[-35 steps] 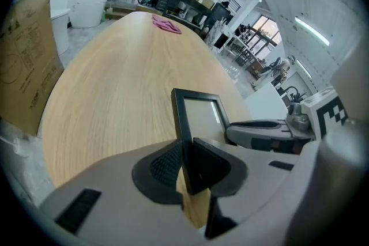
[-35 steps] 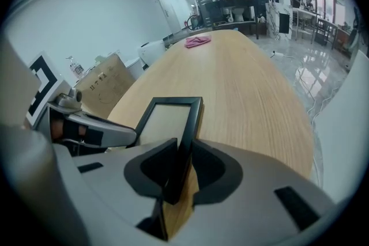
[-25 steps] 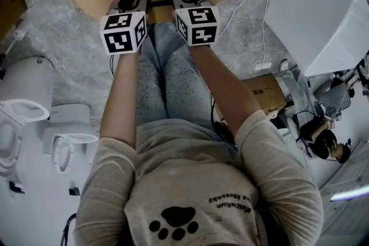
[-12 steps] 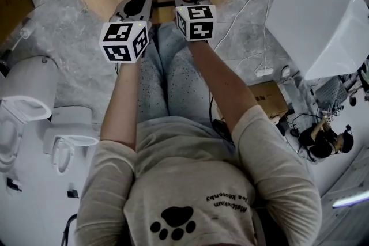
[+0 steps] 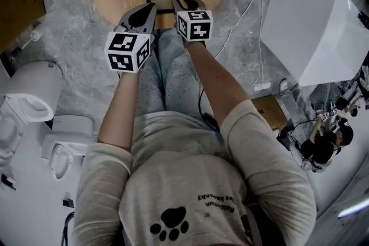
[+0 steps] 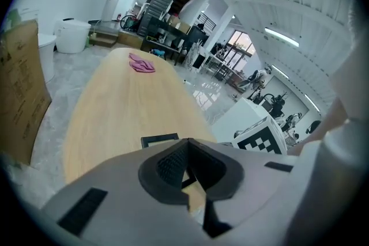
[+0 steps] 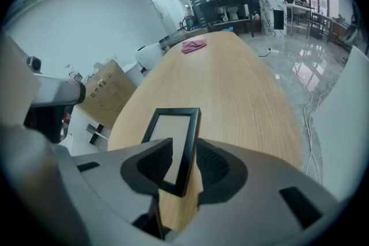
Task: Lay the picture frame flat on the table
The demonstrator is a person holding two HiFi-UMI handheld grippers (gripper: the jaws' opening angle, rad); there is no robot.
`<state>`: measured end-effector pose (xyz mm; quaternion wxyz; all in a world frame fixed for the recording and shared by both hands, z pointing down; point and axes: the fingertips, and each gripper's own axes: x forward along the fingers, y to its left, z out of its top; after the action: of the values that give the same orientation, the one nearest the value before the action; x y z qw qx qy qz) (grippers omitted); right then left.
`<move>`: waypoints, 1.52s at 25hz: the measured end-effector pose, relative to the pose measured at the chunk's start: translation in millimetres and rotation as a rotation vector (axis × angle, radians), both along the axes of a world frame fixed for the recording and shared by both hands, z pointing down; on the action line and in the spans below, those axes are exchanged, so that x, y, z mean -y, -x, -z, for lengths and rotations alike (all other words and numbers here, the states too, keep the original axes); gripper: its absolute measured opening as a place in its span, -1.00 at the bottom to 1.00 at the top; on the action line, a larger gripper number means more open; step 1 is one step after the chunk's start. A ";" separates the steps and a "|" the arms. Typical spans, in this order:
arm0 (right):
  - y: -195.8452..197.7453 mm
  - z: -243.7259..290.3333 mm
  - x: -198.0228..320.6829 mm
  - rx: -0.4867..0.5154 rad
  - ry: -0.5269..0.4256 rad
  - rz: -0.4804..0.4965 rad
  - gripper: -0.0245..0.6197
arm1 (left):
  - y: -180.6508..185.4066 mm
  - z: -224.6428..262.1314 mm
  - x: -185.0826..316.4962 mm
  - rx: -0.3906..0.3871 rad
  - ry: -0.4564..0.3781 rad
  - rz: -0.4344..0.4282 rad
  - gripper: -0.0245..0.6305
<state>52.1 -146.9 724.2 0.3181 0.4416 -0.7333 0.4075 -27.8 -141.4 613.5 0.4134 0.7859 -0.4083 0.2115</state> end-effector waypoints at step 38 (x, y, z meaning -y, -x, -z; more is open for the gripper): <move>-4.7 426.8 1.8 0.173 -0.691 0.055 -0.89 | 11.8 305.4 4.1 0.033 -0.512 0.086 -0.90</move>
<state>56.8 -148.7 297.5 0.0977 0.4669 -0.8637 0.1627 -39.6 -145.5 308.1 0.2029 0.8433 -0.4884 0.0960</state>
